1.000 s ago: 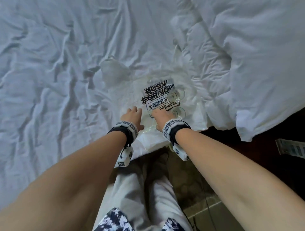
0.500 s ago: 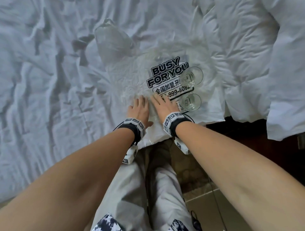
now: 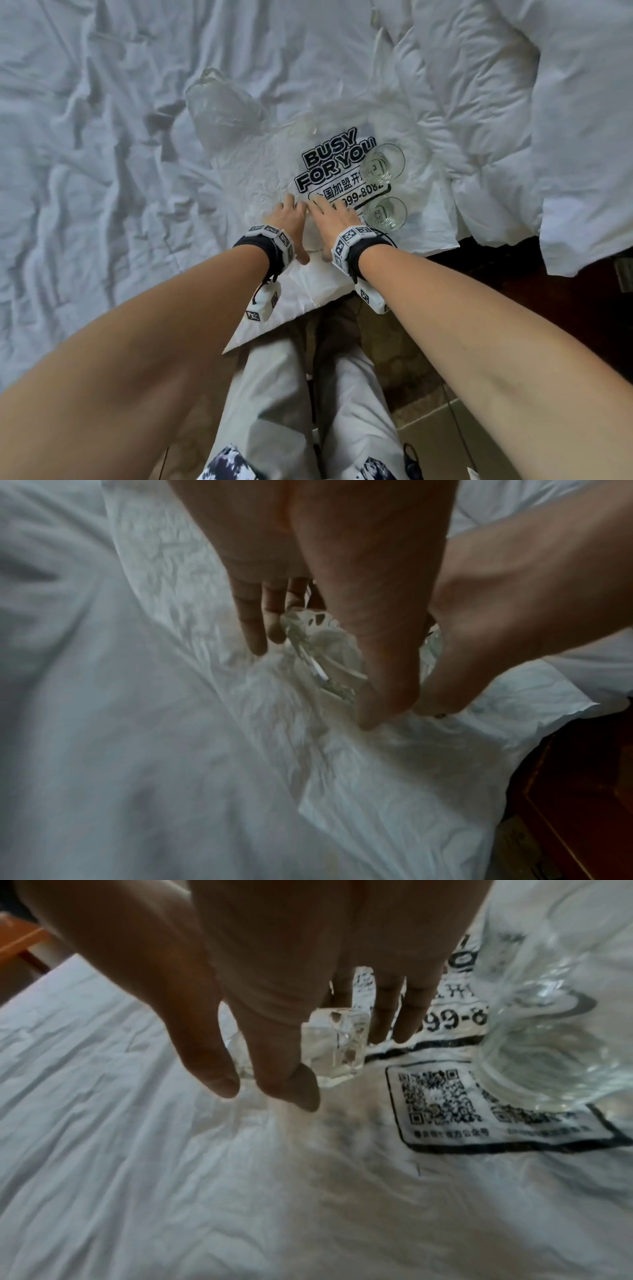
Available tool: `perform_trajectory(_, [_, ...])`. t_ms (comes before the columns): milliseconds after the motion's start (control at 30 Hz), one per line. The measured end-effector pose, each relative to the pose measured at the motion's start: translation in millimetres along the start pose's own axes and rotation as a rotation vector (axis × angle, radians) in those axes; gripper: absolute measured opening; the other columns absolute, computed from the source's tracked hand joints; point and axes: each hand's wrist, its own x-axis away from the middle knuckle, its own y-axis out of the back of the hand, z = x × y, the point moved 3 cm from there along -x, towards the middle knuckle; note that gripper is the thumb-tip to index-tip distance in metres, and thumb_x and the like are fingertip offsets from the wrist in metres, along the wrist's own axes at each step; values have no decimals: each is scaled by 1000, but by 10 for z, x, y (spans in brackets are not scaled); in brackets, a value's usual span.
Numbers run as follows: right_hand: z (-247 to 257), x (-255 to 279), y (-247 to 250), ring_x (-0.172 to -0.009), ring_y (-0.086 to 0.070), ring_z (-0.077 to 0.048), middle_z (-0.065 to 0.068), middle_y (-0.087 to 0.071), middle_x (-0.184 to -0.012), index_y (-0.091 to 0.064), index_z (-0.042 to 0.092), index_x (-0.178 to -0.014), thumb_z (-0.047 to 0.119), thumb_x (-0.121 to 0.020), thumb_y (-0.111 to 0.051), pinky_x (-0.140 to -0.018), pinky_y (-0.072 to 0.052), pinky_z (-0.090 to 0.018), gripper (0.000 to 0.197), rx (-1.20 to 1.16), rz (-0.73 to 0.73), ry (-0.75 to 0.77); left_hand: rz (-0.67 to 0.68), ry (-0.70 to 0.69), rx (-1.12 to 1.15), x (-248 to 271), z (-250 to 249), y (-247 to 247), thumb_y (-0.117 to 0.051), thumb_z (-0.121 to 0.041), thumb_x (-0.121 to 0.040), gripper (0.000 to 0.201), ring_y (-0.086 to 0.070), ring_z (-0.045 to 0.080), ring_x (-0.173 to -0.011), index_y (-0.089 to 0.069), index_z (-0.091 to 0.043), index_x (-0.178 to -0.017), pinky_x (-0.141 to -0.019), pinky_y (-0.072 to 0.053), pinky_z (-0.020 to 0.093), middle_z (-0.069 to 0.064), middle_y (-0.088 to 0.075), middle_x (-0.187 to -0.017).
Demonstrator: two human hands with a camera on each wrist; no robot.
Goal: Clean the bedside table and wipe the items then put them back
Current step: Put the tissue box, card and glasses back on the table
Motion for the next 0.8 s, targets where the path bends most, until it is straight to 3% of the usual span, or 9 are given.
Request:
perform_trajectory(133, [-44,366,399,-120,-45,-38,-7,-25,-142,-25,14,-146,31,-54,-93,-89,-50,-47,116,-130,-69,-36,-30,-70,18,278,-86,486,-96,-34,-47,118,-51,34,-112,-31,-9,-141,-93,-52,45,12,-32,-135])
perform_trajectory(333, [-363,1231,1364,-114,-51,-36,-8,-28,-138,-34,11,-139,45,-54,-90,-93,-50,-46,106,-235,-292,-99,-205,-208,6,861,-631,1527,-96,-29,-50,120,-42,34,-122,-27,-8,-146,-104,-46,43,13,-27,-143])
perform_trajectory(433, [-632,1773,1799,-114,-52,-35,-5,-29,-135,-30,15,-142,43,-52,-91,-94,-50,-46,112,-277,-408,-161,-289,-306,-40,1181,-1056,2094,-96,-33,-51,120,-41,33,-124,-28,-8,-146,-108,-43,42,13,-28,-144])
perform_trajectory(567, [-990,2631,2234,-125,-47,-36,-6,-24,-145,-24,15,-149,40,-53,-91,-98,-48,-47,120,-282,-496,-247,-382,-415,-154,1685,-1724,2721,-95,-43,-50,121,-42,31,-124,-31,-9,-147,-104,-44,46,10,-34,-141])
perform_trajectory(800, [-1566,4090,2458,-121,-49,-37,-4,-25,-139,-25,17,-148,42,-53,-90,-93,-50,-50,117,-299,-644,-432,-501,-588,-294,2554,-2977,3241,-94,-47,-52,119,-44,30,-124,-32,-11,-148,-101,-45,45,8,-36,-139])
